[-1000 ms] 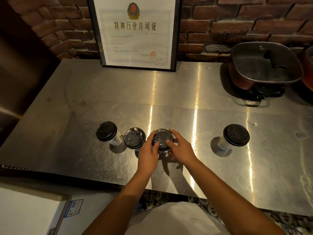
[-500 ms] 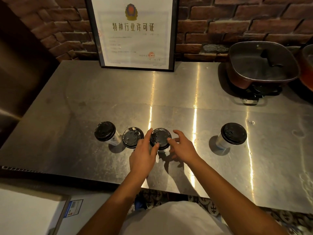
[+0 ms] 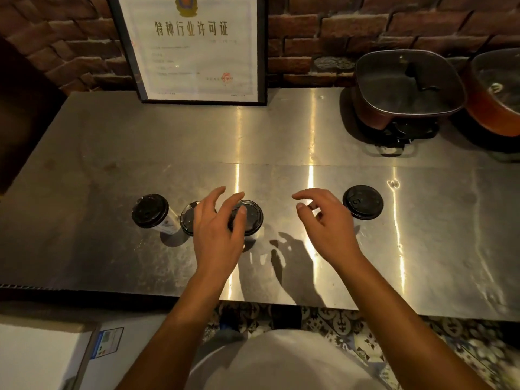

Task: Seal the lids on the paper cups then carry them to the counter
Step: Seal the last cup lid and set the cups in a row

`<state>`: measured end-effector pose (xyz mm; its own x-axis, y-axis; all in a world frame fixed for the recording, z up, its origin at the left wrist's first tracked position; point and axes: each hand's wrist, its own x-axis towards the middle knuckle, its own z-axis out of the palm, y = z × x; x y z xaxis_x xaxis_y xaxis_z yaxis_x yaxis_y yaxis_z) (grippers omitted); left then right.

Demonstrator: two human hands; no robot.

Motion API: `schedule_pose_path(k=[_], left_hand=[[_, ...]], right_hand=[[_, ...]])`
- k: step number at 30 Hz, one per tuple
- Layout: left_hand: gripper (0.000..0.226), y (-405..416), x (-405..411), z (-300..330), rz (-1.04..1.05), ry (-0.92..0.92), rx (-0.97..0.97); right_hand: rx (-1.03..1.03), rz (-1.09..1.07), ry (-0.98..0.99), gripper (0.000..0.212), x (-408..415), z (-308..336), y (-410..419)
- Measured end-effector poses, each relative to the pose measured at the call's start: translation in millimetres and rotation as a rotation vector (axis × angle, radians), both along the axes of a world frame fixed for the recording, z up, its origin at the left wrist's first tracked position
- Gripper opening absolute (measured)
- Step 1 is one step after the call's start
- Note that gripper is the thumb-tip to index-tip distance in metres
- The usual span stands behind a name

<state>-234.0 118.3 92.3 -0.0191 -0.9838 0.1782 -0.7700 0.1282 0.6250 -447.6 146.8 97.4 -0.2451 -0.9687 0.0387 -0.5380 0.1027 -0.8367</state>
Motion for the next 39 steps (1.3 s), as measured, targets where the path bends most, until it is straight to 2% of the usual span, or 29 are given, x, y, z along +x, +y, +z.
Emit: schedule_pose_path(k=[4,7,10,15,19,24,30,35,39], left_hand=[[0.031,-1,-15,-3,-0.087,-0.049,-0.047],[0.038,-7,-24,-3,-0.179,-0.108,-0.011],[0.047,-22,-31,-5,-0.259,-0.237,-0.043],[0.055,-36,-52,-5,-0.430,-0.351,-0.112],[0.060,-37,-80,-14,-0.512,-0.429,-0.092],[0.065,-42,-125,-21,-0.550,-0.508,-0.052],[0.062,-47,-184,-39,-0.549,-0.526,0.033],[0.060,-52,-217,-52,-0.465,-0.550,0.133],[0.054,-45,-227,-66,-0.430,-0.521,0.147]], right_hand=[[-0.022,-0.069,0.241,0.033,-16,5,15],[-0.084,-0.182,0.398,0.033,-21,8,31],[-0.109,-0.282,0.455,0.031,-27,9,43],[0.016,-0.363,0.597,0.038,-39,6,54],[0.158,-0.357,0.700,0.048,-61,-5,48],[0.247,-0.323,0.742,0.053,-94,-25,24],[0.286,-0.230,0.689,0.063,-131,-38,-9],[0.325,-0.108,0.655,0.056,-149,-44,-32],[0.360,0.001,0.539,0.048,-158,-62,-31]])
